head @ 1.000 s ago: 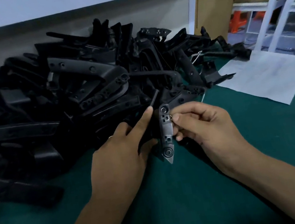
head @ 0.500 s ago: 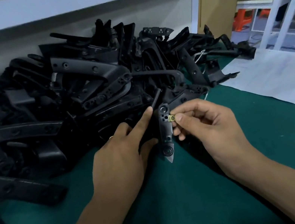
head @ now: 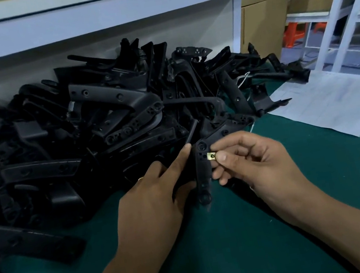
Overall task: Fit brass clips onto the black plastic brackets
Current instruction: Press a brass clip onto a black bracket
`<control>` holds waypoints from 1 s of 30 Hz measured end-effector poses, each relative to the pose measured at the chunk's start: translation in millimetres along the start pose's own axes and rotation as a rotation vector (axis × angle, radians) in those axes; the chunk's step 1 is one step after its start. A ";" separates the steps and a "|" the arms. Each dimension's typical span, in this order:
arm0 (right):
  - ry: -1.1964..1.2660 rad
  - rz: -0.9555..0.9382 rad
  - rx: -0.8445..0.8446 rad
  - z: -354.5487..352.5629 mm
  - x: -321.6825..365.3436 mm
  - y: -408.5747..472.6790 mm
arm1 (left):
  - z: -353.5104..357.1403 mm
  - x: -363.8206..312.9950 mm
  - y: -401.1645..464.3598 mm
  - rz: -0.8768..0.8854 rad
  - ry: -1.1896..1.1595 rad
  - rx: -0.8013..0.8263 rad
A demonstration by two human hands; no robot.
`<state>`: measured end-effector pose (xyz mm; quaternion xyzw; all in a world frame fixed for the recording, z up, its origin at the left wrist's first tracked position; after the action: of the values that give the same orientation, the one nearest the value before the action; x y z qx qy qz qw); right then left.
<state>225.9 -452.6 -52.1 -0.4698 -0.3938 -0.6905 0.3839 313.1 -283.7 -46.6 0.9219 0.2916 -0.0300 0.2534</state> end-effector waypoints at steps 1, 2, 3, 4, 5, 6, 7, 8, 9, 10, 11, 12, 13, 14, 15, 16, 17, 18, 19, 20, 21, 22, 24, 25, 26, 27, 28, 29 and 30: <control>0.066 0.048 0.044 0.6 -0.1 0.5 | 1.1 -0.7 -0.4 0.019 -0.054 0.001; 0.121 0.091 0.085 1.2 -0.3 0.8 | 2.2 -1.7 -0.9 0.044 -0.114 -0.001; 0.159 0.120 0.118 2.0 -0.4 0.9 | 3.2 -2.9 -1.4 0.069 -0.164 -0.004; 0.181 0.136 0.137 2.7 -0.6 0.7 | 3.4 -3.8 -1.9 0.089 -0.199 -0.006; 0.190 0.143 0.147 3.5 -0.8 0.6 | 3.7 -4.5 -2.2 0.104 -0.223 -0.008; 0.192 0.145 0.152 4.6 -1.2 0.5 | 4.0 -4.9 -2.7 0.115 -0.240 -0.004; 0.195 0.147 0.153 5.6 -2.0 0.5 | 4.9 -5.3 -3.0 0.121 -0.253 0.009; 0.203 0.151 0.152 6.1 -2.7 0.6 | 5.9 -5.7 -3.1 0.122 -0.264 0.025; 0.215 0.155 0.150 6.2 -3.2 0.7 | 6.5 -6.2 -3.1 0.124 -0.276 0.037; 0.223 0.159 0.150 5.7 -3.8 1.0 | 6.7 -6.4 -3.0 0.128 -0.288 0.044; 0.220 0.165 0.160 5.8 -4.3 0.9 | 6.4 -6.9 -2.8 0.134 -0.295 0.050; 0.203 0.171 0.181 6.6 -4.6 0.3 | 6.0 -7.6 -2.6 0.142 -0.294 0.052; 0.178 0.177 0.209 8.3 -4.7 -0.6 | 5.4 -8.3 -2.7 0.150 -0.291 0.051; 0.154 0.180 0.235 10.1 -4.9 -1.5 | 5.0 -8.4 -2.9 0.154 -0.290 0.050; 0.135 0.183 0.253 11.4 -4.9 -2.2 | 4.9 -8.2 -3.2 0.153 -0.292 0.048; 0.124 0.189 0.262 12.1 -5.1 -2.6 | 4.8 -7.9 -3.6 0.151 -0.294 0.048; 0.116 0.199 0.269 12.7 -5.3 -2.9 | 4.9 -8.1 -4.0 0.152 -0.292 0.048; 0.110 0.209 0.279 13.2 -5.5 -3.4 | 5.4 -8.4 -4.3 0.155 -0.284 0.051; 0.103 0.218 0.297 14.0 -5.9 -4.0 | 6.0 -9.0 -4.4 0.158 -0.277 0.055; 0.097 0.228 0.317 15.2 -6.3 -4.8 | 6.5 -9.0 -4.5 0.160 -0.274 0.058; 0.095 0.236 0.335 16.4 -6.7 -5.5 | 6.8 -9.0 -4.7 0.164 -0.275 0.059; 0.095 0.241 0.347 17.2 -7.2 -5.9 | 6.8 -9.0 -4.9 0.168 -0.274 0.061; 0.093 0.236 0.351 17.5 -8.1 -5.7 | 6.5 -9.7 -5.6 0.182 -0.269 0.074; 0.088 0.227 0.348 17.4 -8.4 -5.4 | 6.4 -10.0 -5.8 0.189 -0.266 0.081; 0.078 0.214 0.345 17.1 -8.5 -5.0 | 6.2 -10.2 -5.8 0.191 -0.262 0.087; 0.068 0.198 0.340 16.7 -8.6 -4.7 | 6.1 -10.2 -5.7 0.193 -0.253 0.094; 0.058 0.181 0.336 16.3 -8.3 -4.4 | 6.1 -10.5 -5.6 0.194 -0.241 0.104; 0.051 0.164 0.335 15.7 -8.0 -4.2 | 6.4 -11.2 -5.4 0.197 -0.230 0.118; 0.045 0.152 0.336 14.9 -7.9 -4.1 | 6.7 -12.0 -5.2 0.197 -0.223 0.134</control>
<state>229.5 -436.3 -56.7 -0.4118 -0.4582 -0.5944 0.5169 300.8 -289.6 -52.4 0.9518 0.1671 -0.1265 0.2240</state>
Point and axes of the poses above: each hand's wrist, its own y-axis towards the middle knuckle, its own z-axis out of the palm, x = y × z, the point moved 7 cm from there along y, towards the middle knuckle, and after that the axes turned 6 degrees about z, right-handed, at the moved point
